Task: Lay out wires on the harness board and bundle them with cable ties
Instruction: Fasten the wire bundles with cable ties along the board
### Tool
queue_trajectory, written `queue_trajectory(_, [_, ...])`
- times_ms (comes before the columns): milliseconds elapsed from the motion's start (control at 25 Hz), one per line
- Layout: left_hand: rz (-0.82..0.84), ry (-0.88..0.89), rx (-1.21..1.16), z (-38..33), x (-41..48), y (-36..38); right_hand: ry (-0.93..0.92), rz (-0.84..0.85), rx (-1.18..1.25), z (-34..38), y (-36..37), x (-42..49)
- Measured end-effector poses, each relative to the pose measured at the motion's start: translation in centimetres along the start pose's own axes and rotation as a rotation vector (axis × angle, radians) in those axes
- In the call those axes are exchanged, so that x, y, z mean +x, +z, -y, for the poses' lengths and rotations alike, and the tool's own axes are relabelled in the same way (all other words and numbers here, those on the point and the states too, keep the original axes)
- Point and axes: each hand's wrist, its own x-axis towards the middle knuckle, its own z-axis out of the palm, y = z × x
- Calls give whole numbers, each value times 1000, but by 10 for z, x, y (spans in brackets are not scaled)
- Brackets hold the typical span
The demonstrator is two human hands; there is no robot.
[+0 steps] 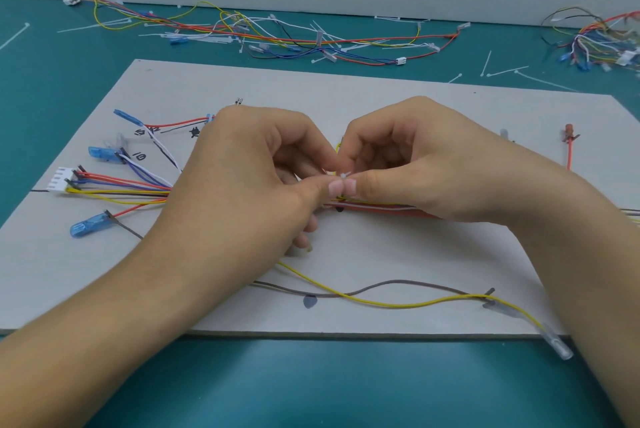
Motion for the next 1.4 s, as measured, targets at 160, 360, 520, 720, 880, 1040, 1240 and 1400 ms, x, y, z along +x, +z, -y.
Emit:
queue_trajectory(160, [6, 4, -12, 1, 1, 0, 11, 2, 18, 1, -2, -1])
queue_trajectory(360, [-15, 8, -4, 1, 2, 1, 46, -34, 67, 3, -7, -3])
queue_trajectory(520, [-27, 24, 48, -1, 3, 1, 65, -113, 85, 5, -2, 0])
queue_trajectory(720, [-35, 22, 2, -3, 4, 1, 52, -162, 86, 6, 2, 1])
queue_trajectory(880, [-22, 22, -44, -2, 7, 2, 42, -185, 92, 6, 3, 1])
queue_trajectory(1040, [-35, 43, -95, -3, 8, 3, 26, -207, 88, 6, 5, 2])
queue_trajectory(1240, [-15, 52, -33, -3, 10, 5, 19, -252, 39, 7, 6, 3])
queue_trajectory(1400, [1, 18, 28, -2, 11, 5, 19, -305, 43, 10, 5, 2])
